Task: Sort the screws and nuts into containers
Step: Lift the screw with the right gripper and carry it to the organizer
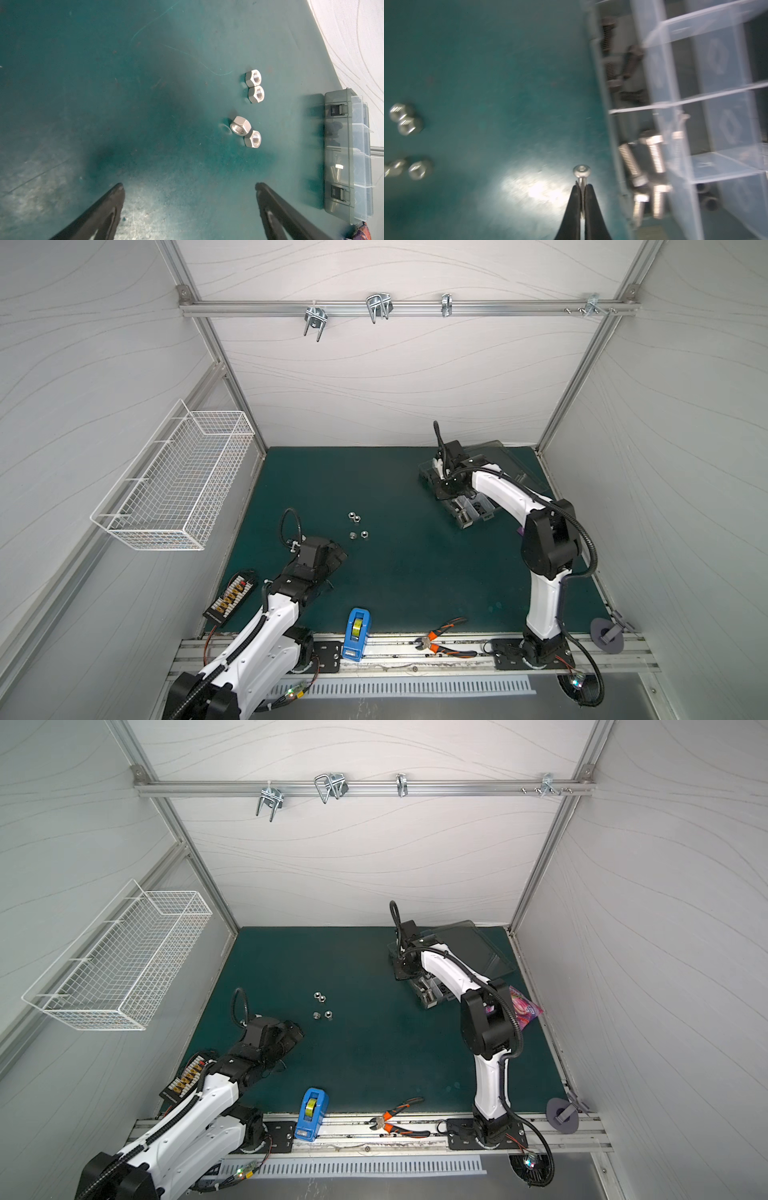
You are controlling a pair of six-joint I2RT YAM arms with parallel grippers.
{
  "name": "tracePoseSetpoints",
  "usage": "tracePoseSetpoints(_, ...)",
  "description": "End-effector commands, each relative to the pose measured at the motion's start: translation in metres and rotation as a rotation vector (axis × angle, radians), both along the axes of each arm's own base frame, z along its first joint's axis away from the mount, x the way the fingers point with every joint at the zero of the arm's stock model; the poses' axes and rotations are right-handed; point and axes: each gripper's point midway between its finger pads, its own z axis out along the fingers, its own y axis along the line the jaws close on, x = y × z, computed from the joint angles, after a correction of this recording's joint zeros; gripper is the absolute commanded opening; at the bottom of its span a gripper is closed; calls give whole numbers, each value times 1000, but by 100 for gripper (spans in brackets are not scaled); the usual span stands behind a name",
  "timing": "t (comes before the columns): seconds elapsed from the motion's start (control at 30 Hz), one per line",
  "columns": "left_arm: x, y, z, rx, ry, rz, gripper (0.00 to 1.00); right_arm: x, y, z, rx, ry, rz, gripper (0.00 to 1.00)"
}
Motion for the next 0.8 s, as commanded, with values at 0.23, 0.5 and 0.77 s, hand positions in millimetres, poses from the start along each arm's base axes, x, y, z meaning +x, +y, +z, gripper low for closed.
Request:
tracePoseSetpoints(0.23,9,0,15,-6,-49,8,99,36,-57,8,-59,-30,-106,0)
tracePoseSetpoints(0.5,9,0,16,-11,-50,8,99,50,-73,-10,-83,9,-130,0)
tracePoseSetpoints(0.77,10,0,19,-6,-59,8,99,52,-83,-31,-122,48,-149,0)
